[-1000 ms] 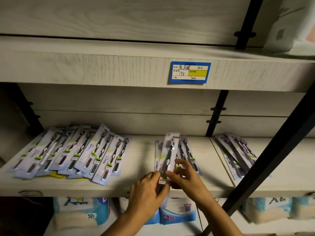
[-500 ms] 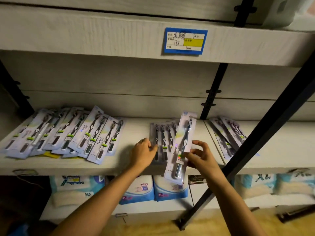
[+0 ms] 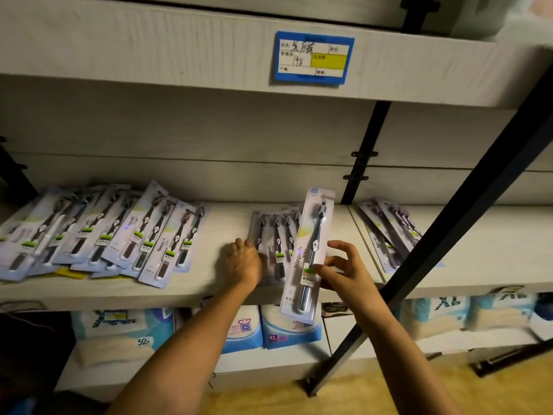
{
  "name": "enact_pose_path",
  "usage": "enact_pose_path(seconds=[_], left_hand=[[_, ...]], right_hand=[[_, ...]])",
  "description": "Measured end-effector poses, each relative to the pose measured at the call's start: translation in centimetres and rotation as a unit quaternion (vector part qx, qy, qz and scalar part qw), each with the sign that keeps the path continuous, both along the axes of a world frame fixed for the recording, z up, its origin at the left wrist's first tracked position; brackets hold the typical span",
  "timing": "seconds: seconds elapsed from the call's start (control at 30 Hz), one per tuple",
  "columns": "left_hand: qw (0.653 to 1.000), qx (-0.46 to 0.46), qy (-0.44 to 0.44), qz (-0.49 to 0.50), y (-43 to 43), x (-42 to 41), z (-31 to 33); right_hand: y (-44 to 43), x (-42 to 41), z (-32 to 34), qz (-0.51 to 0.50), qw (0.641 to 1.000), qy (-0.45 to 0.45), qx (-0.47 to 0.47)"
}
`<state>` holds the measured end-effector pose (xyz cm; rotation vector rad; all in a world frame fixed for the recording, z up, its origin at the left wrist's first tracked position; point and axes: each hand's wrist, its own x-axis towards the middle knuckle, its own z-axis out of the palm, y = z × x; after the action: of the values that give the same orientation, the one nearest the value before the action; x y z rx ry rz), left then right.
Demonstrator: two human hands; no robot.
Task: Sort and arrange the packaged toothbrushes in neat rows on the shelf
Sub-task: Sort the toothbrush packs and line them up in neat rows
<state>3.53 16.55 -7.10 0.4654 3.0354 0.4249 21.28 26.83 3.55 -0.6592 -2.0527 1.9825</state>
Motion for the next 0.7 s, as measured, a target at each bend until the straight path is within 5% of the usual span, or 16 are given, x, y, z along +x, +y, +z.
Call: enact_pose_path(seconds=[0.1,0.2,0.37,0.53,0.7], left_hand=[[0.998,0.059,0.011,0.005,-1.2,0.1,0.7],[0.972,0.237,0.003,0.003,-3.1,0.7,1.7],[0.828,0.524,-0.198,0.017,-6.8,2.2,3.2],[0.75,0.59,-0.293,-0.055,-8.9,4.5,7.1],[0.749,0.578,-0.297,-0.127,-8.6,7.7,9.5]], right_hand=[[0.3,-0.6,-0.1,0.001,1.0,-0.001,0.003],[0.4,-1.4,-0.5,0.01,1.0,-0.002,0.007],[0.0,-2.6,-0.6,0.054,0.997,-0.011,0.045],[0.0,-2.2,0.0,0.078,0.994,0.005,0.071],[0.9,0.6,0.8,0.083,0.99,0.037,0.106]])
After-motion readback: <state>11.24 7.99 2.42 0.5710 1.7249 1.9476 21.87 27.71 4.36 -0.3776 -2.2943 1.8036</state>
